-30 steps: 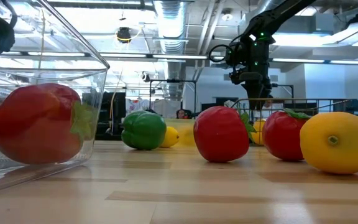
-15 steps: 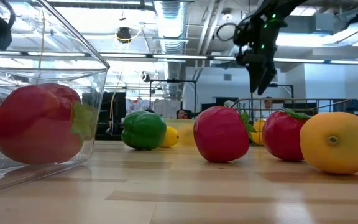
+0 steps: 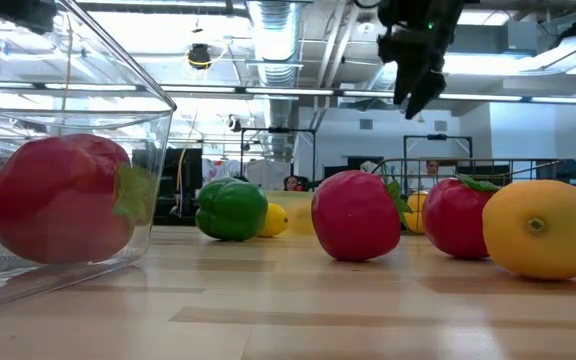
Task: Sort produce into baskets
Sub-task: Put the bottom yellow lemon into the yellow bin
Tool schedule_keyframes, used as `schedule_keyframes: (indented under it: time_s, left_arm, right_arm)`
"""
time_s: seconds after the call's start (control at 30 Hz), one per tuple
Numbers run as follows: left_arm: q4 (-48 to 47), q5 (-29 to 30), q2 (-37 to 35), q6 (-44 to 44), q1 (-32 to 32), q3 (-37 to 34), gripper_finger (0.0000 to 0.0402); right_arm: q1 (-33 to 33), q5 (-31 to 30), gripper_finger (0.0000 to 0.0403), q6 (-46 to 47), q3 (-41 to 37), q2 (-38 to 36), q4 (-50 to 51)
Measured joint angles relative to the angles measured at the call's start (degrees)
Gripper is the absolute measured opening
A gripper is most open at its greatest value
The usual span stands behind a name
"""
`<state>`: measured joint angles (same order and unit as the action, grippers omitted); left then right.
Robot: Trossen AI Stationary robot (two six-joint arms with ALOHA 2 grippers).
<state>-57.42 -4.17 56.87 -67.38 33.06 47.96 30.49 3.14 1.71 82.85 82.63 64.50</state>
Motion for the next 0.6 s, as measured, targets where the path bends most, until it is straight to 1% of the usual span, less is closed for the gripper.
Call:
schedule_keyframes:
  time_s: [0.07,0.17,0.43,0.6]
  left_arm:
    - [1.1,1.6,-0.1,1.7,-1.3,0.1,0.0225]
    - [2.5,2.5,0.0,4.6,-3.5,0.1,0.0225]
    - [3.4,4.6,0.0,13.1,-9.7,0.1,0.0225]
    - [3.6,6.2,0.0,17.9,-12.7,0.1,0.0225]
  right_arm:
    - [-2.8,1.9,0.0393,0.6,0.0,0.0,0.0]
    - [-7.1,3.1,0.0393,2.8,0.0,0.0,0.0]
    - [-19.5,3.1,0.0393,8.4,0.0,0.1,0.0]
    - [-27.3,3.1,0.0393,8.4,0.0,0.1,-0.4]
